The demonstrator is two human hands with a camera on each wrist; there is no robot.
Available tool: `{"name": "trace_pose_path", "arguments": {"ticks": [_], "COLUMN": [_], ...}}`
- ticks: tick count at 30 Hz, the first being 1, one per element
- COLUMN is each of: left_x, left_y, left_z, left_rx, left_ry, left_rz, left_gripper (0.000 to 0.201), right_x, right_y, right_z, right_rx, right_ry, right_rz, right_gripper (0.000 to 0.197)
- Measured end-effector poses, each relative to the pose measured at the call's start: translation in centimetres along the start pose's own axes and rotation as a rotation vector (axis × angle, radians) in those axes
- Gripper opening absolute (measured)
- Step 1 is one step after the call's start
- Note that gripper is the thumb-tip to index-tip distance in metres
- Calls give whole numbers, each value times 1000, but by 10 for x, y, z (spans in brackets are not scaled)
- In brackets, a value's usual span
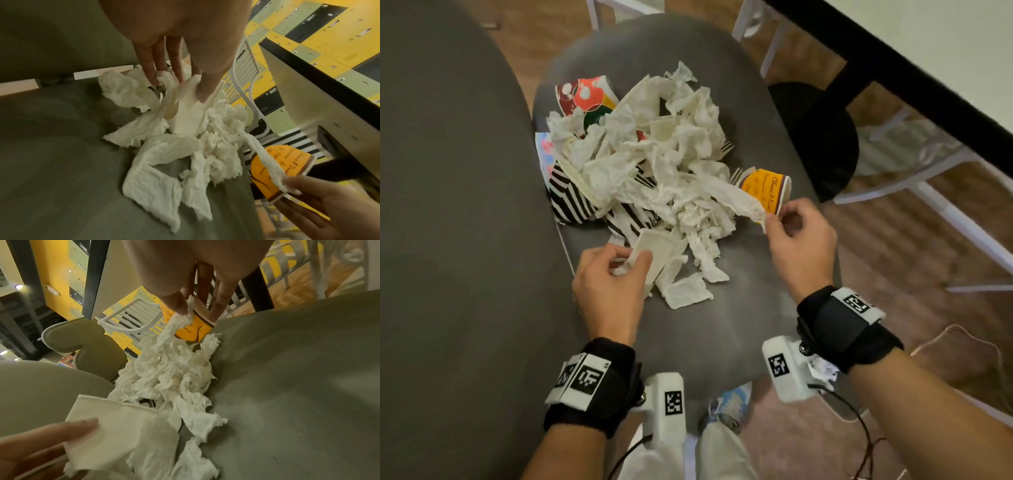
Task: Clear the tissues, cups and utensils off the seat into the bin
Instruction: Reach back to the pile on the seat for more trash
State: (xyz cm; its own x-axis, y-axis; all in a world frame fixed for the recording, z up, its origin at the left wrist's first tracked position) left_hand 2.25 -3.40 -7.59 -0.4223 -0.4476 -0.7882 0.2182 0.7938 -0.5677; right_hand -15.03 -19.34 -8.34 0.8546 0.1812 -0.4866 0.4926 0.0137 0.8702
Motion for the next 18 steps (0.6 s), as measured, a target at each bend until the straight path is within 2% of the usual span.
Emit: {"name": "trace_pose_path", "arguments": {"ticks": [6, 11, 15, 18], "left_x": [2, 9, 14, 24], "left_y": [-8, -13, -28, -44], "left_z": [-34, -59, -83, -108], "left_rx": [133, 210, 301, 372], "left_ry": [72, 181, 245, 357], "left_rz": [-2, 33, 43, 20], "left_gripper": [20, 15, 13, 11], "right_x": [-24, -53, -86, -116], "right_y": [-18, -37, -58, -79], "right_z": [-25, -46, -71, -95], "right_rx": [77, 138, 202, 262], "right_ry": [12, -30, -98, -190], "right_rz": [36, 59, 93, 137], "right_gripper": [14, 12, 13, 13]}}
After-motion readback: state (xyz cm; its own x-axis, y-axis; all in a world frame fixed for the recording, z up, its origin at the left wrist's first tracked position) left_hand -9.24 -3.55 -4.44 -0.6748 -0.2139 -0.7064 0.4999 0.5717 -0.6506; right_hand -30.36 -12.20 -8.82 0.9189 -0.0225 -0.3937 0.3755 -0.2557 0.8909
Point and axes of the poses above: each hand's wrist, its own z-axis towards the middle knuckle, its own x-axis out of the palm, y = z × x, the point moved 1 cm from there along z, towards the middle knuckle, and after that the axes turned 12 degrees about z, right-handed, at the moved point
